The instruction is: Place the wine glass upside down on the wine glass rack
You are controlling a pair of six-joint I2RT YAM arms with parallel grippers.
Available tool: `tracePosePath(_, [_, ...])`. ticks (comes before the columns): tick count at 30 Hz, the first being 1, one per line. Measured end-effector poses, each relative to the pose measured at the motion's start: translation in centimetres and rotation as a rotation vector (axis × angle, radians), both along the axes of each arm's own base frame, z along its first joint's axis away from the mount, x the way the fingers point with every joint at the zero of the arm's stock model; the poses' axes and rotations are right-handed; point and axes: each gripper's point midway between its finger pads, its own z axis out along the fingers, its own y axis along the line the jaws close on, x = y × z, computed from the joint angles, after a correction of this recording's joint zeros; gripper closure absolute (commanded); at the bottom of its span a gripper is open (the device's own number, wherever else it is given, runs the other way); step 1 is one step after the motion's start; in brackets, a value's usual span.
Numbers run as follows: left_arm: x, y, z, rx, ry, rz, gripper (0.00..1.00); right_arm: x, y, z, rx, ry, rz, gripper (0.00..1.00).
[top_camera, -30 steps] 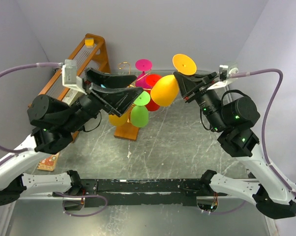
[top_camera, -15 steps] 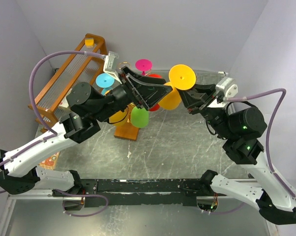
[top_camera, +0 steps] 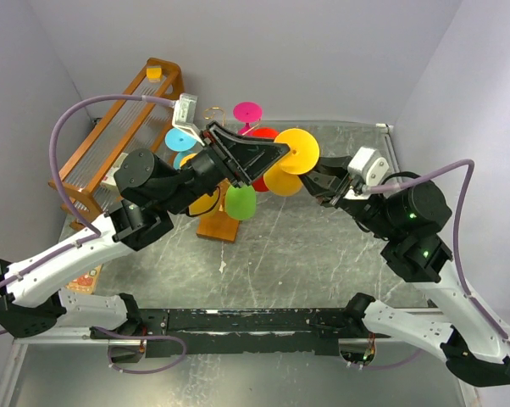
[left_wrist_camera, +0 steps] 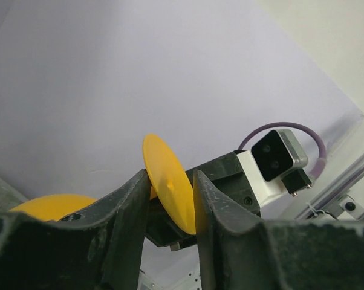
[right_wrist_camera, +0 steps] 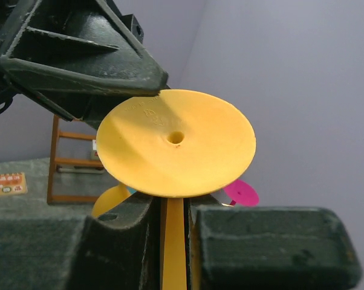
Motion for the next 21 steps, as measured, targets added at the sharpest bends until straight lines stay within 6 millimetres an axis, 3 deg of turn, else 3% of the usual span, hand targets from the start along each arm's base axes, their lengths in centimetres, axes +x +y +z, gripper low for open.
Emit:
tracePosePath(2, [0.2, -0.05, -0.25, 0.004, 0.009, 0.007, 0.64, -0.06, 0.23, -0.28, -0.02, -0.007, 0.009, 1.0])
tracePosePath(7, [0.27, -0.15, -0.43, 0.007, 0.017, 0.006, 0.92, -0.25, 0.43, -0.21, -0.041, -0.037, 0.02, 1.0])
tracePosePath(17, [0.19, -0.06, -0.45, -0.004, 0.022, 0.002, 0.93, -0.37, 0.05, 0.18, -0.055, -0.083, 0.008, 0.99])
tracePosePath(19, [0.15, 0.0, -0.4, -0.006, 0.018, 0.003, 0.93, -0.51, -0.01, 0.26, -0.051, -0.083, 0.012, 0.93])
tracePosePath(21, [0.0, 0.04, -0.31, -0.006, 0.011, 0.003, 0.93, -0.63, -0.09, 0.34, -0.045, -0.078, 0.014, 0.79])
